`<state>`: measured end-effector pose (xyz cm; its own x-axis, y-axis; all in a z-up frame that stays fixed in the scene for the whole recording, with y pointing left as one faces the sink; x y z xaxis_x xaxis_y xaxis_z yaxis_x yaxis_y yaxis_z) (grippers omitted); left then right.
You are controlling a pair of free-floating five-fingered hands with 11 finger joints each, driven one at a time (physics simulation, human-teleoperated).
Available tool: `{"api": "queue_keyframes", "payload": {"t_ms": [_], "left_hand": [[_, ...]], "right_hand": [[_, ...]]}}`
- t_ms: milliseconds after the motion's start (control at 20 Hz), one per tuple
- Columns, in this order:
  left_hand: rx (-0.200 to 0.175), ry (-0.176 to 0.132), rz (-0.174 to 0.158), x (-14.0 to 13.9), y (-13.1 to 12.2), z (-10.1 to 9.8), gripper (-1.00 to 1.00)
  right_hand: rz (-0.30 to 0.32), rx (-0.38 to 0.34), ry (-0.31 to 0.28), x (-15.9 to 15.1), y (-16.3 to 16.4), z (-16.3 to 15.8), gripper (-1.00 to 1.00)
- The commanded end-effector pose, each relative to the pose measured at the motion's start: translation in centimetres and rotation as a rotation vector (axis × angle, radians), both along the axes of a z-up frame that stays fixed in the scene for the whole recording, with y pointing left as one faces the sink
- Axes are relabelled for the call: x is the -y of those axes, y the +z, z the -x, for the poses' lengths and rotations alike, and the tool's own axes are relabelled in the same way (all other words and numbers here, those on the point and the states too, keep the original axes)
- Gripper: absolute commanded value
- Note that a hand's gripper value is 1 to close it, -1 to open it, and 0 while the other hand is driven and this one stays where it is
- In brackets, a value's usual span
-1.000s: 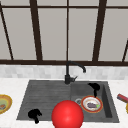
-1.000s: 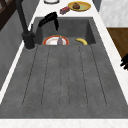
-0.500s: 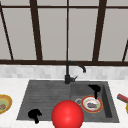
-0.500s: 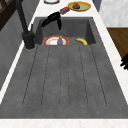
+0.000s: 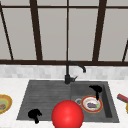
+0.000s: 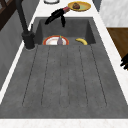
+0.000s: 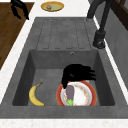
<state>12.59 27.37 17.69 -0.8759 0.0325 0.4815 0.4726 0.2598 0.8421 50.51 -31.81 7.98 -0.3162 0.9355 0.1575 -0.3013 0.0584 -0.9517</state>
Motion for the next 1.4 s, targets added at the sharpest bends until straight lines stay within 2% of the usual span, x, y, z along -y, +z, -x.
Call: {"api": "queue_keyframes", "payload": {"t_ms": [0,350,500,650,900,1350], "left_hand": [[0.000,0.000,0.000,0.0,0.0,0.0,0.00],[0.000,0.000,0.000,0.0,0.0,0.0,0.00],[0.000,0.000,0.000,0.0,0.0,0.0,0.00],[0.000,0.000,0.000,0.0,0.0,0.0,0.00],[0.000,0.000,0.000,0.0,0.0,0.0,0.00],[0.000,0.000,0.000,0.0,0.0,0.0,0.00]], "right_hand": [[-0.017,0.010,-0.035,0.8,1.1,1.3,-1.00],[-0.006,0.023,-0.022,0.8,1.2,3.6,-1.00],[-0.015,0.028,-0.041,1.4,1.6,4.5,-1.00],[-0.016,-0.002,-0.083,2.5,2.8,5.2,-1.00],[-0.010,-0.002,-0.138,3.5,4.2,5.7,-1.00],[0.046,-0.010,-0.341,4.5,5.8,5.7,-1.00]]}}
